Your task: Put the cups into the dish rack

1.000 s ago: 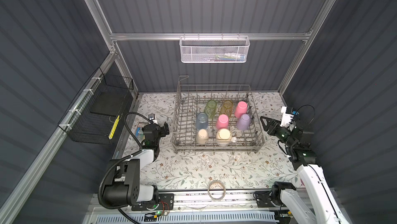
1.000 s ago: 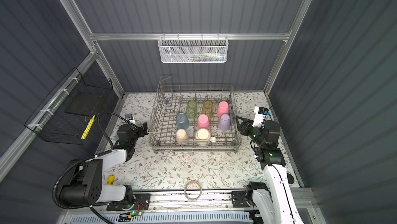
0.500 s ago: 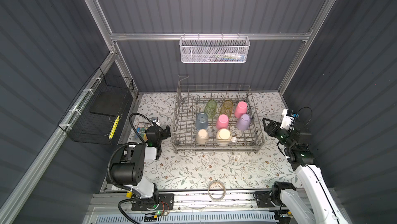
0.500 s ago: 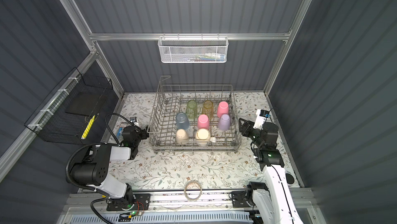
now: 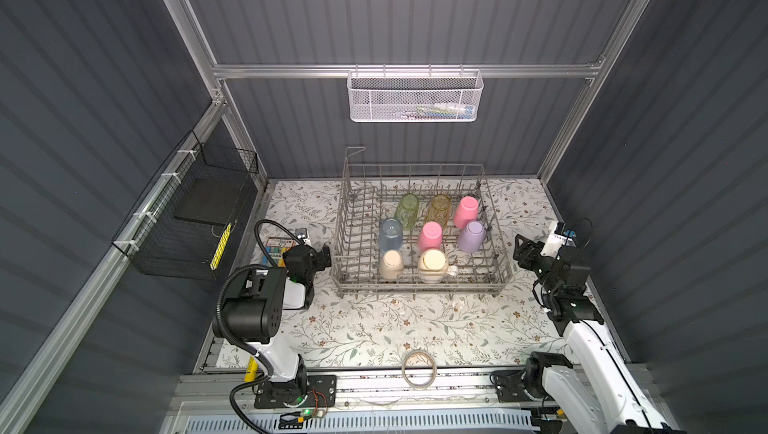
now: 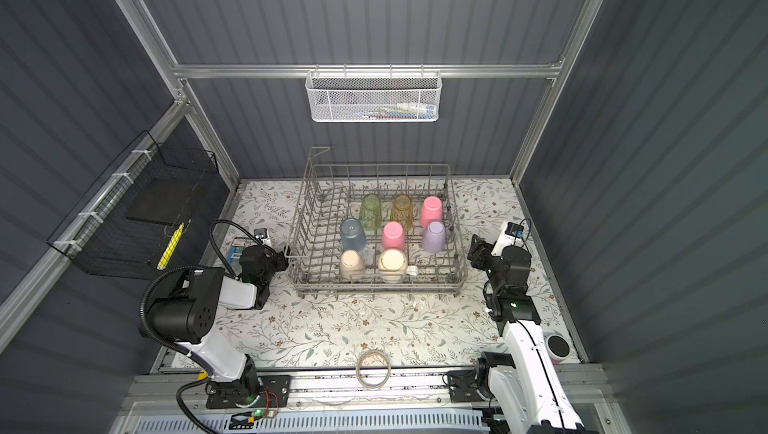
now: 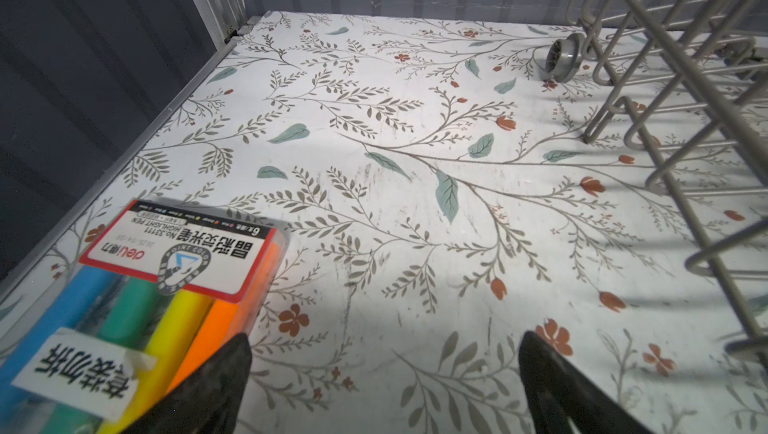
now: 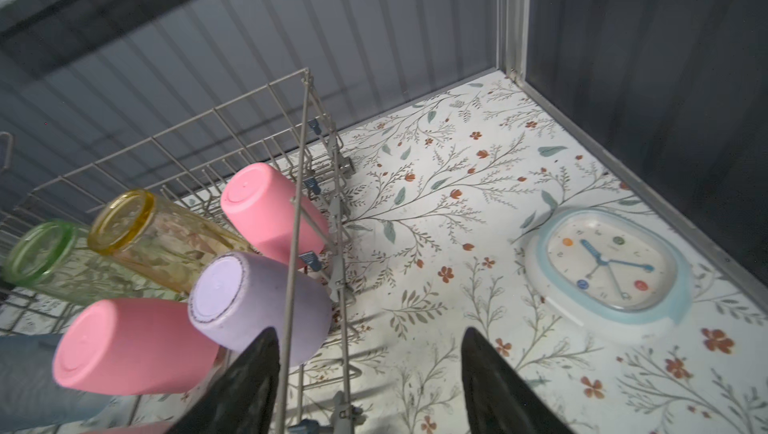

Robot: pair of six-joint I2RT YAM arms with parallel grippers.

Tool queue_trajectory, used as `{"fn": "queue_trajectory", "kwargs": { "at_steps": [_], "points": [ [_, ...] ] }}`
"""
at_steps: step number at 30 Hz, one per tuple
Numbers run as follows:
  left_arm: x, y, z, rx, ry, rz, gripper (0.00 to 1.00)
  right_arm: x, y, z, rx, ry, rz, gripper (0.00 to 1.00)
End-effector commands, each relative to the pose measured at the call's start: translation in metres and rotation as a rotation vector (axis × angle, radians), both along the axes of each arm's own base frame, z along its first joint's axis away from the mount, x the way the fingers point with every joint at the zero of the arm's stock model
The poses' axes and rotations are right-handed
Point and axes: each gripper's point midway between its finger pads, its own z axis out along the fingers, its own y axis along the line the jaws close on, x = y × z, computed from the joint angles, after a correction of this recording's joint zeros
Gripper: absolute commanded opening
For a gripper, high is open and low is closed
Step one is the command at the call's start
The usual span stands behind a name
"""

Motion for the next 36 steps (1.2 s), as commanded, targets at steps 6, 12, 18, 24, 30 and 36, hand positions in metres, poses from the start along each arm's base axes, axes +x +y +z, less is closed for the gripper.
{"fn": "queue_trajectory", "kwargs": {
  "at_steps": [6,12,18,24,30,36],
  "points": [
    [0.007,0.004,0.007,0.006,-0.03,0.006,1.0,0.013,-0.033,-0.011,-0.172,-0.057,-0.143,0.72],
    [0.007,0.003,0.006,0.006,-0.027,0.003,1.0,0.025,-0.041,-0.035,-0.2,-0.02,-0.173,0.73],
    [0.007,0.003,0.007,0.008,-0.027,0.004,1.0,0.034,-0.045,-0.056,-0.205,0.012,-0.187,0.74],
    [0.007,0.003,0.006,0.007,-0.027,0.004,1.0,0.046,-0.037,-0.058,-0.207,-0.02,-0.137,0.75],
    [0.007,0.003,0.007,0.006,-0.028,0.003,1.0,0.06,-0.027,-0.07,-0.198,-0.024,-0.073,0.76],
    [0.007,0.003,0.007,0.007,-0.028,0.004,1.0,0.063,-0.021,-0.076,-0.208,-0.033,-0.04,0.79]
  ]
}}
